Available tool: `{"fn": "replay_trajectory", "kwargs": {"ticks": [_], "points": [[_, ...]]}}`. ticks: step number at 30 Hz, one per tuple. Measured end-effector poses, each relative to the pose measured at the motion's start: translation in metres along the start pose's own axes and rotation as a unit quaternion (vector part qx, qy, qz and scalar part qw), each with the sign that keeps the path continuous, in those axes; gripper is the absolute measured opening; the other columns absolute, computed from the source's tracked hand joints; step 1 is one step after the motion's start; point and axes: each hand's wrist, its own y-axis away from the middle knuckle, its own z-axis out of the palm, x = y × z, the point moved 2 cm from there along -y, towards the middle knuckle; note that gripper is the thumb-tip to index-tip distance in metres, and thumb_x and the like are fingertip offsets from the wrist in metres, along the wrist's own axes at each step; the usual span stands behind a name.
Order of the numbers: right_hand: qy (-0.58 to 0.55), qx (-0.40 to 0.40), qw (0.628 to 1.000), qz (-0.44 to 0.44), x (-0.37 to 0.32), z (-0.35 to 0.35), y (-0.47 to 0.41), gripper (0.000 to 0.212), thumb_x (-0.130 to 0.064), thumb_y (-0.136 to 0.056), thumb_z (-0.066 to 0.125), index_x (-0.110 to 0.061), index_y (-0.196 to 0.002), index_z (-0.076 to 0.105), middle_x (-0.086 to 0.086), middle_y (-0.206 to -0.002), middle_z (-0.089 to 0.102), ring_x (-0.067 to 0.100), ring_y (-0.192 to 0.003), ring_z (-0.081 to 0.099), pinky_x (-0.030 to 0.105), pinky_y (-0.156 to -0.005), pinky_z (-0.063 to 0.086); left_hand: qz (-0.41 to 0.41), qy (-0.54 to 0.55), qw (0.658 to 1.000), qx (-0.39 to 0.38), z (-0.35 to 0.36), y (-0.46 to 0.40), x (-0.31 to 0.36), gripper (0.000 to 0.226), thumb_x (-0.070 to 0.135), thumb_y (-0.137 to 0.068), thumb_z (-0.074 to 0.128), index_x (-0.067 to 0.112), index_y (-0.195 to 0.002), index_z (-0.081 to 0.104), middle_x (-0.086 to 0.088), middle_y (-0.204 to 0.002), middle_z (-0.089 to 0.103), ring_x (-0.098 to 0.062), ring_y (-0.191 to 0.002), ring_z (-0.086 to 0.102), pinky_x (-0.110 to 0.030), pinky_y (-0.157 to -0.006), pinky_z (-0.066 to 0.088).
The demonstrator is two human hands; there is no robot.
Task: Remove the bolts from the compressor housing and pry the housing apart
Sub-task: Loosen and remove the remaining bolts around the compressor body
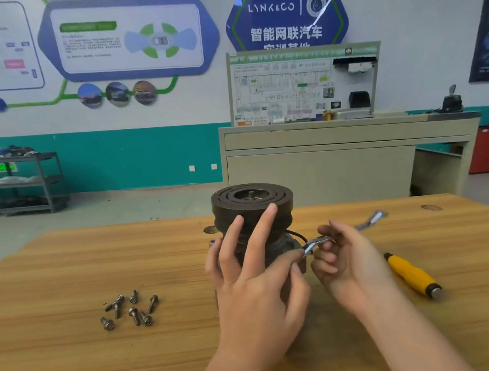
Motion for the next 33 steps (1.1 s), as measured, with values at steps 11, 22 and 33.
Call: {"fn": "replay_trajectory", "kwargs": {"ticks": [11, 22, 33], "points": [[0.317, -0.117, 0.824, -0.454, 0.007, -0.019, 0.073, 0.016, -0.043, -0.09, 0.061, -0.029, -0.091, 0.069, -0.001, -0.098, 0.073, 0.018, -0.079, 0.073, 0.027, -0.069, 0.059, 0.015, 0.084, 0.994, 0.072, 0.003, 0.002, -0.011, 0.028, 0.027, -0.089, 0.051, 0.026, -0.091, 0.078, 0.007, -0.152, 0.04, -0.025, -0.14, 0.029, -0.046, -0.11, 0.026], [0.339, -0.049, 0.787, -0.514, 0.016, -0.014, 0.077, 0.007, -0.036, -0.091, 0.058, -0.033, -0.09, 0.064, -0.01, -0.093, 0.071, 0.008, -0.074, 0.07, 0.017, -0.067, 0.054, -0.464, 0.368, 0.801, 0.092, 0.0, -0.002, -0.069, 0.023, 0.026, -0.104, 0.043, 0.03, -0.126, 0.043, 0.012, -0.12, 0.051, 0.007, -0.106, 0.048, -0.015, -0.08, 0.038], [0.332, -0.035, 0.789, -0.517, 0.019, -0.003, 0.085, 0.008, -0.033, -0.091, 0.055, -0.031, -0.091, 0.063, -0.01, -0.088, 0.071, 0.006, -0.073, 0.07, 0.012, -0.067, 0.052, -0.464, 0.443, 0.767, -0.018, 0.009, 0.0, -0.062, 0.029, 0.026, -0.103, 0.047, 0.028, -0.131, 0.052, 0.008, -0.121, 0.062, -0.003, -0.112, 0.056, -0.028, -0.095, 0.045]]}}
